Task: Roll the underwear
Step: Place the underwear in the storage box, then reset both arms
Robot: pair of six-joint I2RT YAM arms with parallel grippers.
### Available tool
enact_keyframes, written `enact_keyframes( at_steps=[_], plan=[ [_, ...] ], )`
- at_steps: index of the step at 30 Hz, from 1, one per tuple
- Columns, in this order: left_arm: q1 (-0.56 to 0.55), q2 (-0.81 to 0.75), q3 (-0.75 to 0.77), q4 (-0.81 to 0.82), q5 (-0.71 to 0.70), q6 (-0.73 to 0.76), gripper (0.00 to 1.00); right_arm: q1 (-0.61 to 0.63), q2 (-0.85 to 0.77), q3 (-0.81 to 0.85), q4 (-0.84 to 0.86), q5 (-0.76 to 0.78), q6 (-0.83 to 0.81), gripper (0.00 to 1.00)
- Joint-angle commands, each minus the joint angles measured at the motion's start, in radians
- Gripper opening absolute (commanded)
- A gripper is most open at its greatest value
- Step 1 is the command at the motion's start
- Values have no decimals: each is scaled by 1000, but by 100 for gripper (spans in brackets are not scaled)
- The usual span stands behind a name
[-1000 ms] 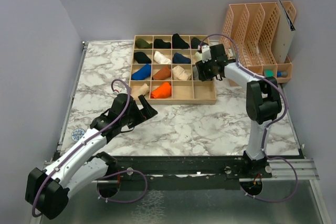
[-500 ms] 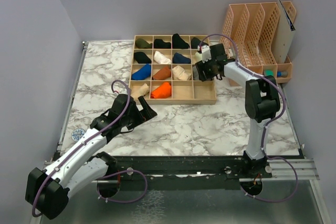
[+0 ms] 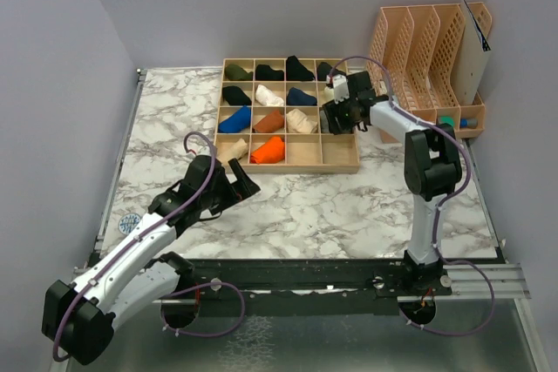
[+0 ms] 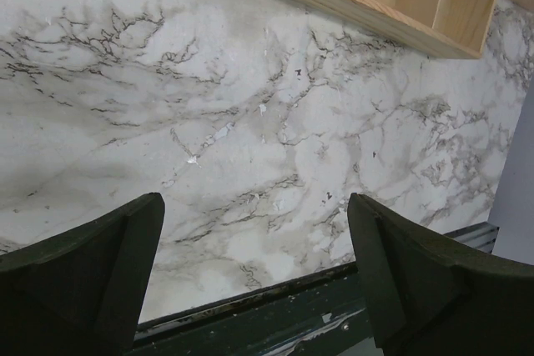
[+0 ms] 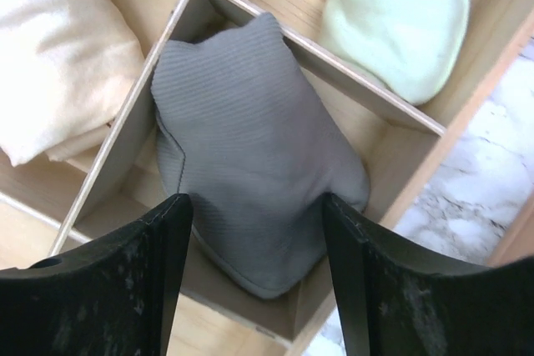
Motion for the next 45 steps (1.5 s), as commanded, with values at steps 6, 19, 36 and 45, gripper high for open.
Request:
enact_keyframes(
  at_steps=[6,19,36,45],
  plan=[
    [8,42,155,-63,-107,102,99,-9,-243,49,-37,63,20,97],
    [8,268,781,-307,-438,570,99,-8,-889,-439,194,110,489,100],
    [163,227,743,-316,-377,541,99,-9,-990,-350,-231,288,429,100],
    [163,129,669,-344,-338,462,99,-9,-1074,-384,-197,191,462,100]
  ],
)
